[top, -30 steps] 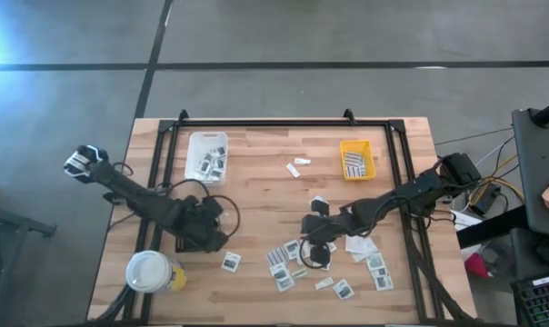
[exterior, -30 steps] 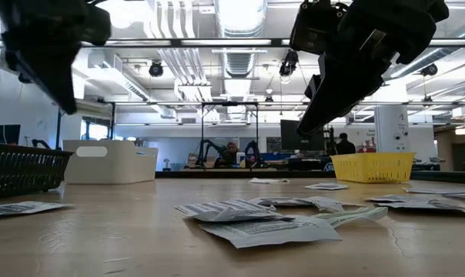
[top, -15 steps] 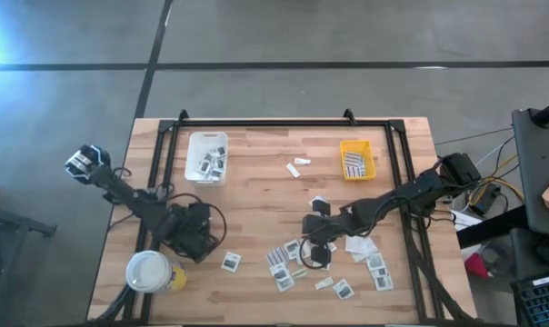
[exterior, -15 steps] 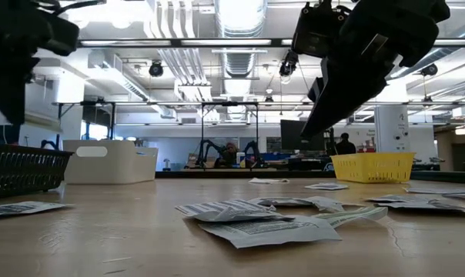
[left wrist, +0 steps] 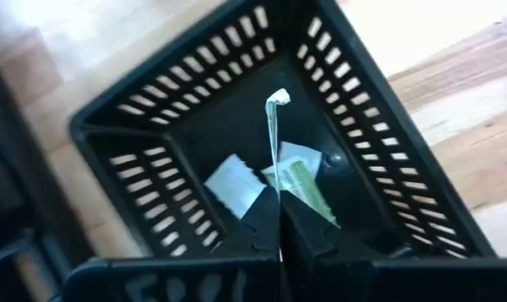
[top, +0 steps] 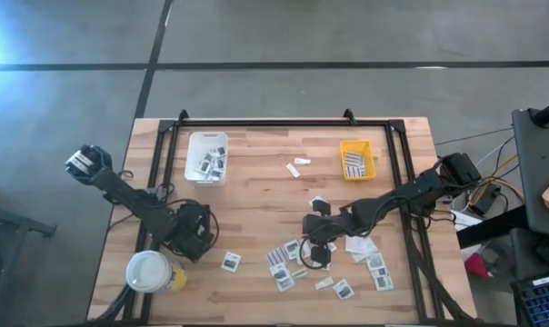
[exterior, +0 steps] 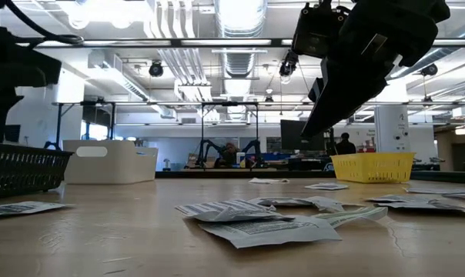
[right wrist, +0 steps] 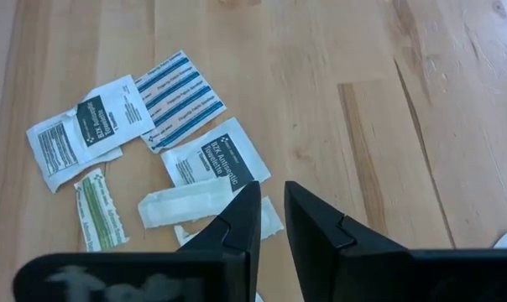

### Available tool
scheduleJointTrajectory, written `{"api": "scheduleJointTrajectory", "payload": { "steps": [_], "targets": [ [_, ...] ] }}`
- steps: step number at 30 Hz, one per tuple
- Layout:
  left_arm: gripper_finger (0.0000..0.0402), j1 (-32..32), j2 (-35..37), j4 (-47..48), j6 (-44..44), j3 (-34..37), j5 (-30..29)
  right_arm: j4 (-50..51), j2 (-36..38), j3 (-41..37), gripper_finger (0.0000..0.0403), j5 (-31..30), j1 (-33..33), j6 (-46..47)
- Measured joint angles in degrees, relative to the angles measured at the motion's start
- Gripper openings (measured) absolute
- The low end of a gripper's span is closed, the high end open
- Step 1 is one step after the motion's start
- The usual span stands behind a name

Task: Pick & Place First Aid Supplies
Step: Put the green bandage pack into the black bin, then put the blue bandage pack into the yellow bin

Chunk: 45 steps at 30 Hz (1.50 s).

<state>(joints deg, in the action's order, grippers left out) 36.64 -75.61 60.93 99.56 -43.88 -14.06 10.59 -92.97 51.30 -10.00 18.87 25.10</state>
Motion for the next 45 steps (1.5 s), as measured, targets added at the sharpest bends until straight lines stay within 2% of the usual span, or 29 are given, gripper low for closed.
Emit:
{"api": "scheduleJointTrajectory", "payload": {
  "steps": [11,22,28,35,39,45],
  "targets": [
    [0.0013,0.0,0.0,-8.8,-2.2,3.4,-0.1,0.0,0.0,-0.2,0.0054,0.0,0.0,0.6],
    [0.0077,0.0,0.2,-8.1,-4.9,3.4,-0.1,0.0,0.0,-1.7,0.0054,0.0,0.0,1.5],
    [0.0102,0.0,3.2,-5.7,-6.1,3.4,1.6,0.2,0.1,-1.7,0.0054,0.0,0.0,1.0],
    [0.0108,0.0,9.4,-4.8,-6.2,3.4,2.7,3.9,2.5,-1.7,0.0054,-0.1,0.0,1.3],
    [0.0108,0.0,12.2,-4.9,-7.4,2.7,-0.4,6.4,5.0,-1.7,0.0054,-0.8,0.0,1.3],
    [0.0108,0.0,13.5,-8.7,-15.4,0.1,-12.4,10.5,9.3,-1.7,0.0054,-7.3,0.0,1.3]
  ]
}}
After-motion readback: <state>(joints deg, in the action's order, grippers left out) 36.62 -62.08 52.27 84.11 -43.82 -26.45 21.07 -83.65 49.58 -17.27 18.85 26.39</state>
